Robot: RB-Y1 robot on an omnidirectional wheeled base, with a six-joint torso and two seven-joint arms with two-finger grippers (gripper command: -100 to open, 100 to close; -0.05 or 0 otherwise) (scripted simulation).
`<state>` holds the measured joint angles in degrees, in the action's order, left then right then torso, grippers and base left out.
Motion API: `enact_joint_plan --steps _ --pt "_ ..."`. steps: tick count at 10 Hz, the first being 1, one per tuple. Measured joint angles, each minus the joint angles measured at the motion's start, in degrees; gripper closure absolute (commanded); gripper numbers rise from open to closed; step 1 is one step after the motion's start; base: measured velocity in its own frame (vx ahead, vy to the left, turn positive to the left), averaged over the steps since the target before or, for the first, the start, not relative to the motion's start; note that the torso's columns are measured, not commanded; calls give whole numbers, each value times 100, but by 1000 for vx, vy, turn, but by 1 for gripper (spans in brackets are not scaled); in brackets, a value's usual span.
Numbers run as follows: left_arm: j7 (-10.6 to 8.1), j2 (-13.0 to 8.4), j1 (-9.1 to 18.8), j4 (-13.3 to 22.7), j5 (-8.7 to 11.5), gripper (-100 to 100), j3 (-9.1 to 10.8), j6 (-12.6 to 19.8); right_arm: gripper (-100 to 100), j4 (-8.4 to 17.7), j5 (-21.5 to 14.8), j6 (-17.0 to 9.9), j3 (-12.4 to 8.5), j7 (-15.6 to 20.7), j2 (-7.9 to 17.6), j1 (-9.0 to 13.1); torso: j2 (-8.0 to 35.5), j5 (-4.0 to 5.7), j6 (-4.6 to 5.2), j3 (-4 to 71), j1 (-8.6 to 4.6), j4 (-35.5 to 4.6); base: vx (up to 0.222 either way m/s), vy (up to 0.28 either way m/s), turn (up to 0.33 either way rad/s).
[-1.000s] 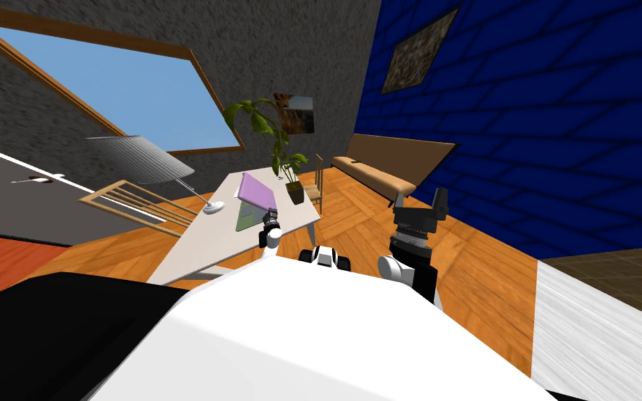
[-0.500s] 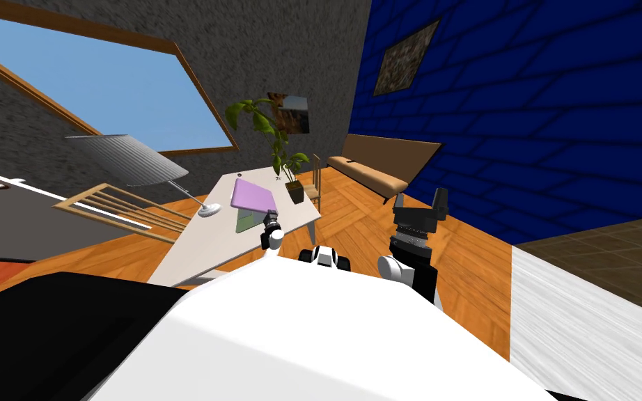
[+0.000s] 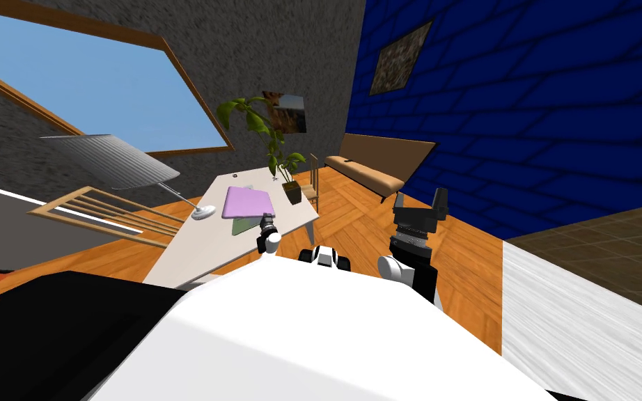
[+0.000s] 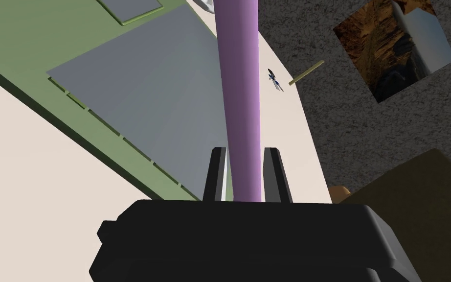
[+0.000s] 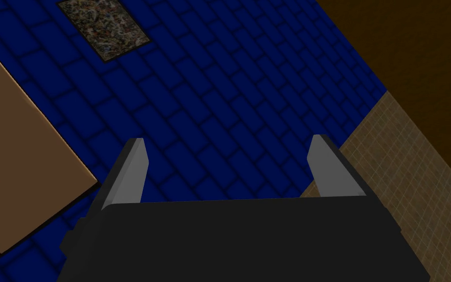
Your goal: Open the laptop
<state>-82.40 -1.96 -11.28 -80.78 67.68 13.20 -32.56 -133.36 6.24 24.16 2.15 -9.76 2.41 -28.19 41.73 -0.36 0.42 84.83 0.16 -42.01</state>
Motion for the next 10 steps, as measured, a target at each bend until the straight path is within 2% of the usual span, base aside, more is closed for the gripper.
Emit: enact_joint_plan --steps 2,3,4,6,10 --pt "-280 -91 -86 63 27 100 -61 -85 0 0 0 0 0 0 0 0 1 3 -1 -1 -5 -1 8 -7 -75" --pt "-457 -130 -125 94 44 -100 -87 -138 0 0 0 0 0 0 0 0 3 5 -2 -1 -8 -3 3 -27 106" --pt "-427 -133 -97 51 99 -100 -40 -61 0 0 0 0 0 0 0 -1 20 22 -27 -7 -14 -11 13 -59 142" --pt "-102 -110 45 -105 270 -100 122 251 0 0 0 0 0 0 0 -1 32 9 -52 -15 28 -9 14 -59 131" --pt "439 -81 243 -283 582 -100 415 807 0 0 0 0 0 0 0 -1 53 44 -43 -23 -24 -28 7 -39 114"
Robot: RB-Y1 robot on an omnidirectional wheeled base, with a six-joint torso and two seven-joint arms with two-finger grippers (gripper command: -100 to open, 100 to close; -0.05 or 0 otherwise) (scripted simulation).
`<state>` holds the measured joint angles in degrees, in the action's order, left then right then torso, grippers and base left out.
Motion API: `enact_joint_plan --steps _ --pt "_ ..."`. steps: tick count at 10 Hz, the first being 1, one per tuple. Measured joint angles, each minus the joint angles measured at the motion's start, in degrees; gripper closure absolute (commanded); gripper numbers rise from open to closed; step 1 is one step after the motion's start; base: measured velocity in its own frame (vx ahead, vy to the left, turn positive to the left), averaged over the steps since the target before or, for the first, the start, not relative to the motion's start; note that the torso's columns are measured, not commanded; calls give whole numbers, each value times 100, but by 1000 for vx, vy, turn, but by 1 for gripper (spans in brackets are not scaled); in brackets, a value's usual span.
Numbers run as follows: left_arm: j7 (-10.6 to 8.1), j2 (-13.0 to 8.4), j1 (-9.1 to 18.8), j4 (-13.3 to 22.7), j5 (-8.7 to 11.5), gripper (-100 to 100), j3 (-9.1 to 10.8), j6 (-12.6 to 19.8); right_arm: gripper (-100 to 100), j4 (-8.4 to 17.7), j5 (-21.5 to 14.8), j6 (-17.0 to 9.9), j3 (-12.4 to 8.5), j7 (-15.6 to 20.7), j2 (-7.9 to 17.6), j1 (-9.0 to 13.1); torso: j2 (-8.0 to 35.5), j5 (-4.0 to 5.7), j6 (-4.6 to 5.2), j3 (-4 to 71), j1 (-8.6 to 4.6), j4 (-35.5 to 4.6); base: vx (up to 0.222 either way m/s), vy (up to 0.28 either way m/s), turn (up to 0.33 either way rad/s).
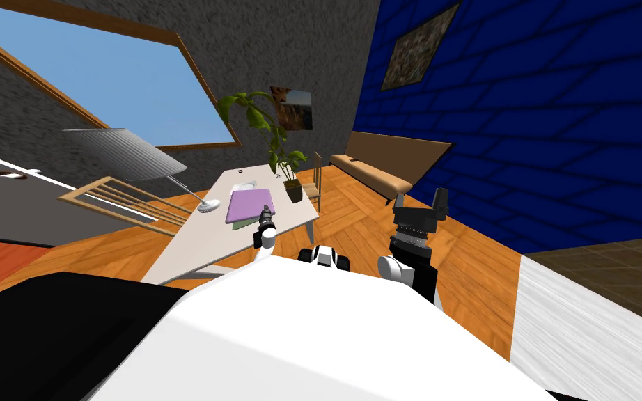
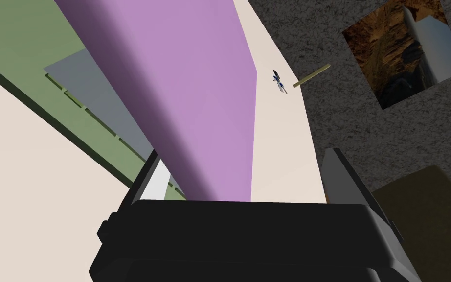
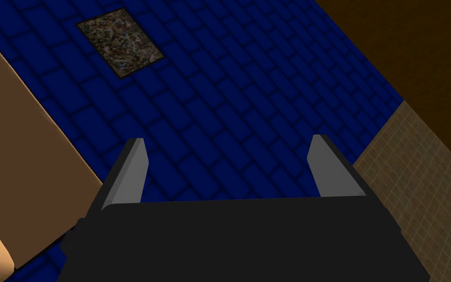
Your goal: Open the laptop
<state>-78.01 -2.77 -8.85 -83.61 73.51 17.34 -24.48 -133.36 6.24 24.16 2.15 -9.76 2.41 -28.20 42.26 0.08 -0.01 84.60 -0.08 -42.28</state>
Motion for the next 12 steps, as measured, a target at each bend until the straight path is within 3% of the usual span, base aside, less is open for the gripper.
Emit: enact_joint_plan --steps 6,7,12 --pt "727 34 267 -303 420 -100 402 797 0 0 0 0 0 0 0 0 10 1 2 -6 1 -8 6 -41 100" --pt "758 32 278 -303 430 0 412 831 0 0 0 0 0 0 0 1 8 -5 2 -6 9 -4 0 0 0" --pt "755 32 277 -303 429 0 411 828 0 0 0 0 0 0 0 1 2 -8 1 -3 7 0 0 0 0"
